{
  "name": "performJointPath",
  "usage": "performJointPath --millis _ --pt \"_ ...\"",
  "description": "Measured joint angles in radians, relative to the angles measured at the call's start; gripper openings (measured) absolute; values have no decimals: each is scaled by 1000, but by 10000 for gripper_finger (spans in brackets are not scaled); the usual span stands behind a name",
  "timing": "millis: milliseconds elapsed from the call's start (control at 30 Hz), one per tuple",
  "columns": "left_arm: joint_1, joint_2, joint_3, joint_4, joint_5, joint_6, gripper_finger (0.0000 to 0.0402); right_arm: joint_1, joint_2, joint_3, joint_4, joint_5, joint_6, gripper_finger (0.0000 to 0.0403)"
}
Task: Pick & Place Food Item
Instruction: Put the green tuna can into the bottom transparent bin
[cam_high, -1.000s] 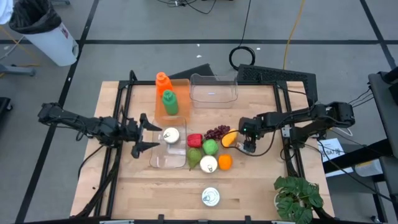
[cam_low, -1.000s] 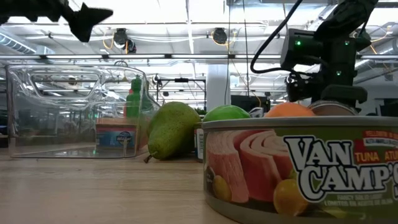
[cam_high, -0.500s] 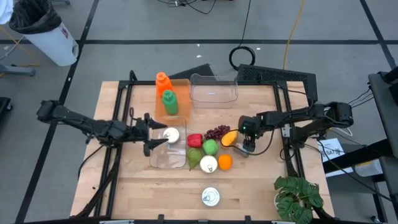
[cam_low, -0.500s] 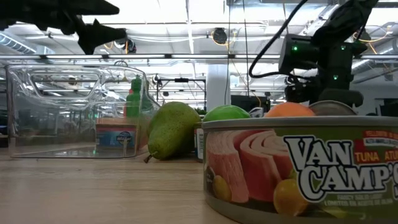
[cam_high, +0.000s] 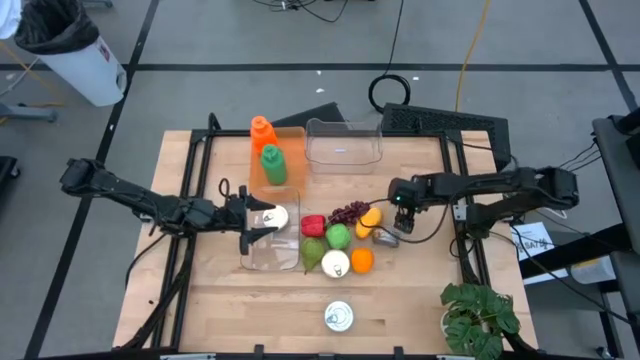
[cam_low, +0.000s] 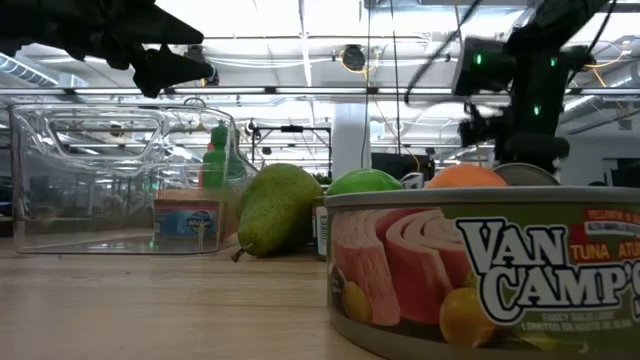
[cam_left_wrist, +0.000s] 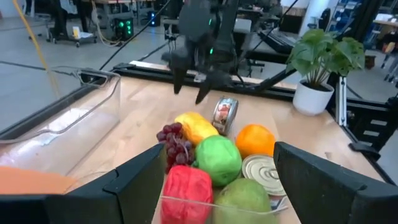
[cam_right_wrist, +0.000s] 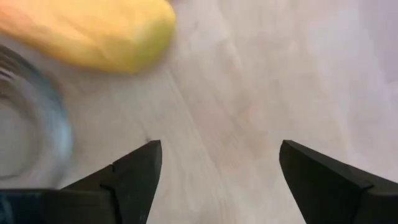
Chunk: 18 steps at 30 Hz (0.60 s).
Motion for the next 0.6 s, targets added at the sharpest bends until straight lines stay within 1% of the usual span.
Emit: performJointPath --millis 100,167,233,300,367,433,533,600 --pt "0 -1 0 3 -6 0 306 10 -85 36 -66 -12 39 308" --pt "0 0 0 2 -6 0 306 38 -144 42 -66 -63 83 308" --pt "0 -1 0 2 -6 0 305 91 -190 43 -50 -105 134 308" --pt "0 -1 0 2 -6 0 306 163 -220 43 -46 -105 185 308" --pt "0 -1 0 2 -7 0 305 245 -232 43 -29 -68 230 308" --pt "0 -1 0 2 -7 1 306 337 -231 43 3 -7 267 308" --pt "0 -1 0 2 -7 13 306 462 -196 43 26 98 299 308" --pt "0 -1 0 2 -7 13 305 524 -159 43 31 154 327 308"
